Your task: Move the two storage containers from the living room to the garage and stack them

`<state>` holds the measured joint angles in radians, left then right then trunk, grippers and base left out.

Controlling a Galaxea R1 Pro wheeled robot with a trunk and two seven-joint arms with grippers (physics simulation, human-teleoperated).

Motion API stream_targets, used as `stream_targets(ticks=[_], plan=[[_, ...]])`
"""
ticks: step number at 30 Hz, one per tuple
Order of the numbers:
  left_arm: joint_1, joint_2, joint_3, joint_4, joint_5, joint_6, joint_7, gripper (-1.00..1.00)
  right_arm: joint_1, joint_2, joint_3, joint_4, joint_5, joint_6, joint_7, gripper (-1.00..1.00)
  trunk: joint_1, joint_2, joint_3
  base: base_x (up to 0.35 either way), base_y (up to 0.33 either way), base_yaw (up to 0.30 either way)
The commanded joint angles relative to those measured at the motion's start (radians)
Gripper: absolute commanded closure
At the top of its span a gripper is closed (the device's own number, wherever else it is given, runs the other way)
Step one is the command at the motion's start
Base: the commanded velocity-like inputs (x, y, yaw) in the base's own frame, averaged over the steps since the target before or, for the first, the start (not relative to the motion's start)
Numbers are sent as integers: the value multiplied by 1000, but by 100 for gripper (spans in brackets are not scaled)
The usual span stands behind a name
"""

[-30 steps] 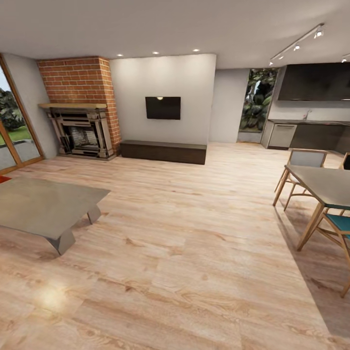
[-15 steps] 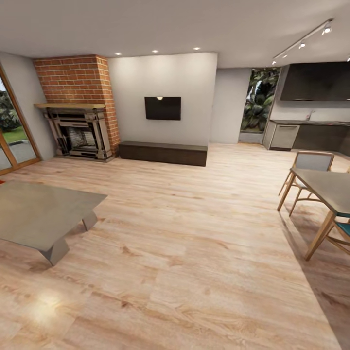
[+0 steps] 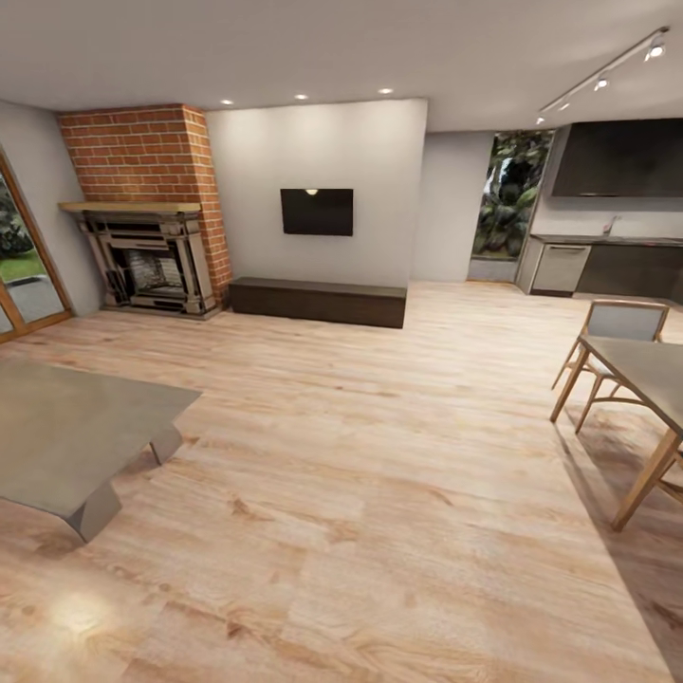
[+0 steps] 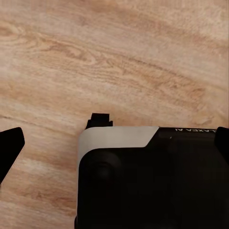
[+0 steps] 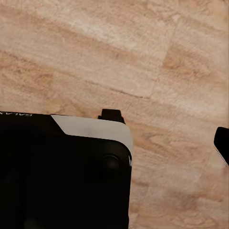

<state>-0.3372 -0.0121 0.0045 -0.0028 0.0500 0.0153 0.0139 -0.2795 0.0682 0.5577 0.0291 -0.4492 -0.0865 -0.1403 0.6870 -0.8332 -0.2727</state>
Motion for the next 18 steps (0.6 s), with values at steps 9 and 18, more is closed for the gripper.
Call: stream_targets(ticks=[9,18], plan=[[0,0,0,0,5,2,1,-100,-1,1,8,3,-9,-6,-1,-100,1,-1,-1,314,0,0],[-1,0,0,0,5,2,1,-100,-1,1,8,3,-9,-6,-1,-100,1,-1,-1,322,0,0]])
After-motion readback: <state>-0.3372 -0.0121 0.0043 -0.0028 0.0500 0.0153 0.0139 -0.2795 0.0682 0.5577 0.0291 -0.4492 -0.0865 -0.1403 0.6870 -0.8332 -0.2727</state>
